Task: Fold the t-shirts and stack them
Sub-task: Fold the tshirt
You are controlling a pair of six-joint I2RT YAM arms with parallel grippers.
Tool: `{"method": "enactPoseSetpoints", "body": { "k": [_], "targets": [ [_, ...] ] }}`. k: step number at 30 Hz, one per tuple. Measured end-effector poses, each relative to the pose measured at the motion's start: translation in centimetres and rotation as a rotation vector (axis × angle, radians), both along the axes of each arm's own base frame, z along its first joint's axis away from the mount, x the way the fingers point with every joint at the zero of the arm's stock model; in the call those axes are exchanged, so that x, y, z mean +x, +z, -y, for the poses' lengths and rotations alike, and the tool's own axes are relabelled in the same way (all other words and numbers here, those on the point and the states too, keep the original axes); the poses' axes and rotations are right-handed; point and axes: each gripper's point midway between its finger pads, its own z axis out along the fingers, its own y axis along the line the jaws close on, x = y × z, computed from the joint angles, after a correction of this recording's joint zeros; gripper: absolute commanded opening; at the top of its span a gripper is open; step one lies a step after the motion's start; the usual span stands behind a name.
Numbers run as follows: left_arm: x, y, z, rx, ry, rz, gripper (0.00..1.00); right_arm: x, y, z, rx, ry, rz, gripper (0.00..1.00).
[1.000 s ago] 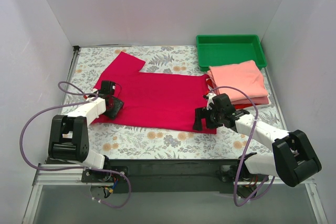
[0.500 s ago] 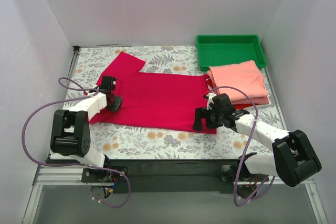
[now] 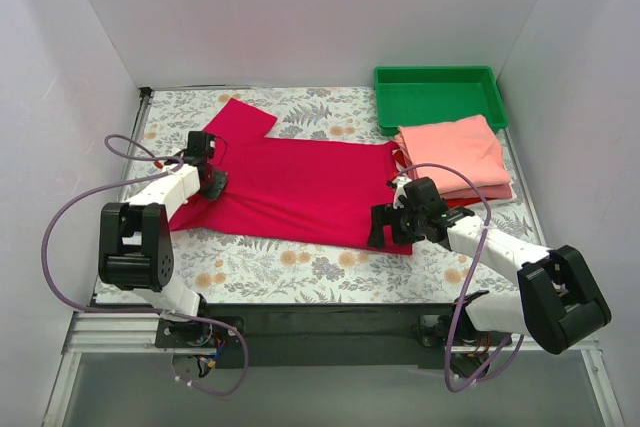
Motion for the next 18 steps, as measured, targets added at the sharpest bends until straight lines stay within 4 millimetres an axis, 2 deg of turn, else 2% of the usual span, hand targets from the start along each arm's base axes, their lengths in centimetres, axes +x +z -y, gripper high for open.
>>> {"method": "enactPoseSetpoints", "body": {
  "k": [2, 6, 11, 18],
  "targets": [
    [0.3, -0.4, -0.2, -0.007, -0.009, -0.016, 0.12, 0.0, 0.0, 0.0, -0.001, 0.0, -0.002, 0.98],
    [1.0, -1.5, -0.5, -0.026, -0.023, -0.054, 0.2, 0.0, 0.0, 0.0, -0.004, -0.001, -0.003, 0.98],
    [0.8, -2.3, -0.6, -0.044, -0.029, -0.084, 0.36, 0.0, -0.1, 0.0, -0.008, -0.001, -0.006, 0.98],
    [0.6, -2.3, -0.6, -0.054, -0.032, -0.091, 0.36, 0.1, -0.1, 0.1, -0.015, -0.003, -0.004, 0.98]
  ]
}}
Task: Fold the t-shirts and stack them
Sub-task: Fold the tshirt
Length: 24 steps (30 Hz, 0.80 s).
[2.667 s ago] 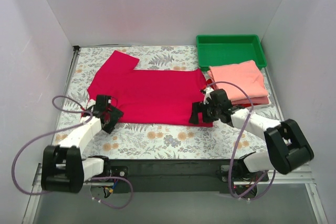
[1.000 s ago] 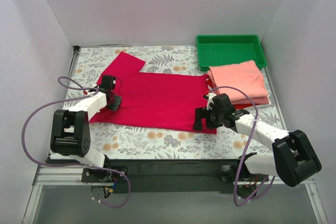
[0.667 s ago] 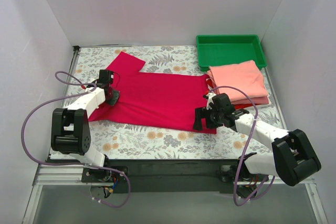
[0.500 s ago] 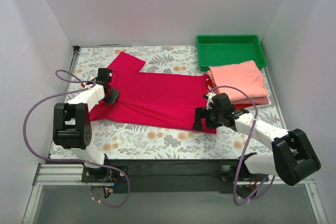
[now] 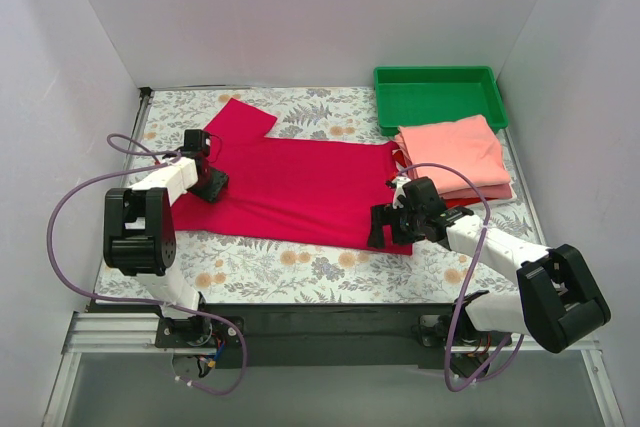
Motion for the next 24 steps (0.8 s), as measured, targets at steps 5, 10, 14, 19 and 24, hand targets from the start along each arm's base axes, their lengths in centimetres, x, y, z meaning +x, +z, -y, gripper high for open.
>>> {"method": "enactPoseSetpoints", "body": {
  "k": [5, 10, 14, 19, 24],
  "targets": [
    [-0.1, 0.0, -0.4, -0.015, 0.006, -0.004, 0.34, 0.0, 0.0, 0.0, -0.001, -0.001, 0.0, 0.98],
    [-0.1, 0.3, -0.8, -0.026, 0.009, 0.002, 0.33, 0.0, 0.0, 0.1, -0.004, -0.004, 0.001, 0.98],
    [-0.1, 0.9, -0.5, -0.039, -0.005, 0.017, 0.33, 0.1, 0.0, 0.1, -0.007, -0.009, 0.003, 0.98],
    [-0.1, 1.1, 0.1, -0.07, -0.024, 0.02, 0.29, 0.2, -0.1, 0.2, -0.01, -0.011, 0.005, 0.98],
    [-0.1, 1.2, 0.6, -0.091, -0.041, 0.02, 0.16, 0.2, -0.1, 0.2, -0.012, -0.017, 0.006, 0.98]
  ]
}}
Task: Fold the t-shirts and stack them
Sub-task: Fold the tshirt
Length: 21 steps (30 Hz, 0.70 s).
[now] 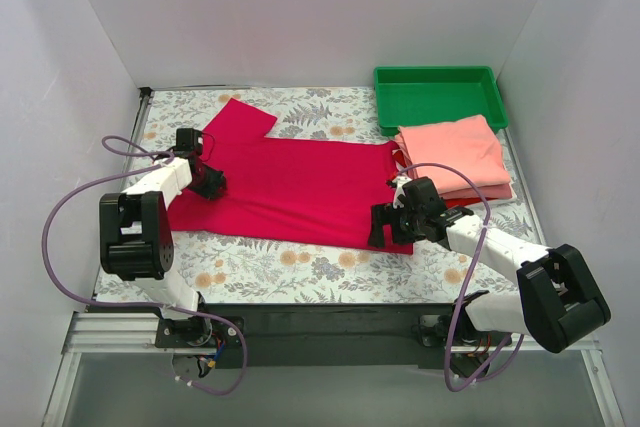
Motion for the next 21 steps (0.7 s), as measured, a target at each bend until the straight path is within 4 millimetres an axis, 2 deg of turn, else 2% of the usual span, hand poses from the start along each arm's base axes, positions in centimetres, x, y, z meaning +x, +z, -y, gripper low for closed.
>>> {"method": "enactPoseSetpoints", "body": {
  "k": [14, 17, 21],
  "targets": [
    [0.1, 0.9, 0.2, -0.009, -0.009, 0.01, 0.1, 0.2, 0.0, 0.2, -0.008, -0.015, 0.004, 0.98],
    [0.9, 1.7, -0.1, 0.005, -0.003, 0.028, 0.08, 0.2, 0.0, 0.2, -0.009, -0.016, 0.004, 0.98],
    [3.0, 2.5, -0.7, 0.029, 0.014, 0.048, 0.06, 0.2, 0.0, 0.2, -0.009, -0.016, 0.005, 0.98]
  ]
}}
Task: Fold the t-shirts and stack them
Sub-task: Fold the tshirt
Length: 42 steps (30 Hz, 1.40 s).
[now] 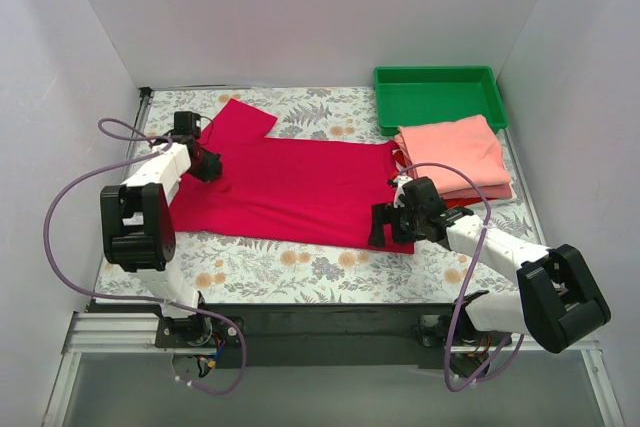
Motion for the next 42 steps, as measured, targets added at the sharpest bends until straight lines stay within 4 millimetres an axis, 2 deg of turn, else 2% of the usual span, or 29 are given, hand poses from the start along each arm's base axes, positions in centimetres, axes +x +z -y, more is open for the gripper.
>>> {"method": "enactPoseSetpoints", "body": {
  "k": [3, 10, 17, 23, 26, 27, 29, 33, 40, 42],
  "targets": [
    [1.3, -0.1, -0.5, 0.013, 0.016, 0.001, 0.06, 0.0, 0.0, 0.0, -0.001, 0.0, 0.0, 0.98],
    [2.7, -1.0, -2.5, 0.046, 0.081, -0.028, 0.04, 0.0, 0.0, 0.0, 0.0, 0.0, 0.0, 0.98],
    [4.6, -0.1, -6.1, 0.084, 0.177, -0.008, 0.05, 0.0, 0.0, 0.1, -0.003, -0.001, 0.001, 0.98],
    [6.2, -1.0, -9.0, 0.098, 0.216, -0.023, 0.07, 0.0, -0.1, 0.1, -0.006, -0.001, 0.004, 0.98],
    [7.1, -1.9, -10.0, 0.111, 0.22, -0.041, 0.13, 0.1, -0.1, 0.1, -0.008, -0.001, 0.005, 0.98],
    [7.2, -2.2, -10.1, 0.115, 0.215, -0.047, 0.25, 0.1, -0.1, 0.1, -0.009, 0.0, 0.005, 0.98],
    [7.3, -2.5, -10.3, 0.124, 0.187, -0.047, 0.26, 0.1, -0.1, 0.2, -0.012, 0.001, 0.008, 0.98],
    [8.9, -2.0, -9.8, 0.113, 0.108, 0.015, 0.26, 0.1, -0.1, 0.3, -0.019, 0.006, 0.013, 0.98],
    [10.6, -1.3, -8.8, 0.083, 0.016, 0.087, 0.52, 0.0, -0.1, 0.8, -0.043, 0.005, 0.016, 0.98],
    [10.4, -1.1, -8.2, 0.058, -0.004, 0.1, 0.66, -0.3, 0.0, 1.2, -0.058, 0.003, 0.011, 0.98]
  ]
}}
